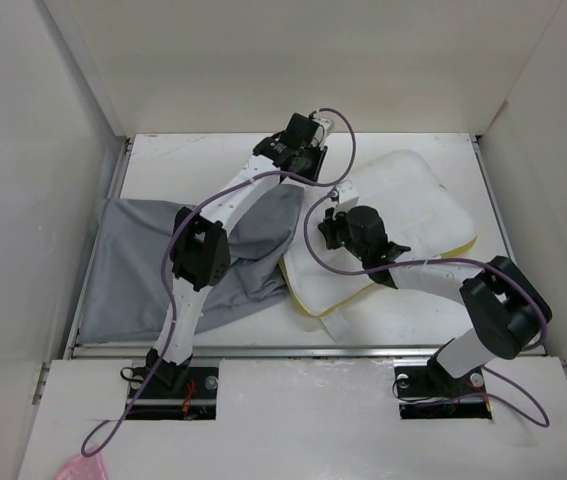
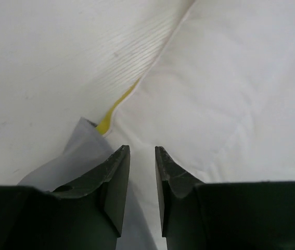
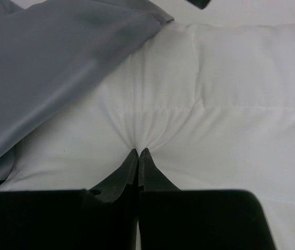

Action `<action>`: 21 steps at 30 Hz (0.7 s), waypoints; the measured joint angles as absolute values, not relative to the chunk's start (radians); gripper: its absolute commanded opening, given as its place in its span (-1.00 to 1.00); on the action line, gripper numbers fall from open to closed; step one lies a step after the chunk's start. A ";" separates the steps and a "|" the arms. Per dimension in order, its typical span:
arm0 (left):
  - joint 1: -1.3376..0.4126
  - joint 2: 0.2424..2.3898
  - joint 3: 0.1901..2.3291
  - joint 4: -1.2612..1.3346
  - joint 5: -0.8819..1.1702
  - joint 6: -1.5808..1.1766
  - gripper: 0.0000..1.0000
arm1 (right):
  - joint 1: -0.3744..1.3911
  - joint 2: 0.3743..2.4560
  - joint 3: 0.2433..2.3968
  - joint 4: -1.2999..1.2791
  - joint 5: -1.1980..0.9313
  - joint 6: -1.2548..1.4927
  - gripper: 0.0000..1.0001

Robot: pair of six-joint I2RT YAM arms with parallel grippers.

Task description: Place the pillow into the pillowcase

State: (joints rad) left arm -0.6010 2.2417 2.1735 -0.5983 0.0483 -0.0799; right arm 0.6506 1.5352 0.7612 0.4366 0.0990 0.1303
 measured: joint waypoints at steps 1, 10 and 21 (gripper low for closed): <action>-0.602 2.238 2.182 -0.593 0.081 -0.067 -0.52 | 0.651 1.528 0.752 0.445 0.089 0.126 -1.00; -0.649 2.222 2.216 -0.614 0.095 -0.033 -0.14 | 0.655 1.467 0.719 0.482 0.062 0.093 -1.00; -0.552 2.111 2.053 -0.682 -0.211 -0.169 0.44 | 0.655 1.477 0.719 0.482 0.073 0.089 -1.00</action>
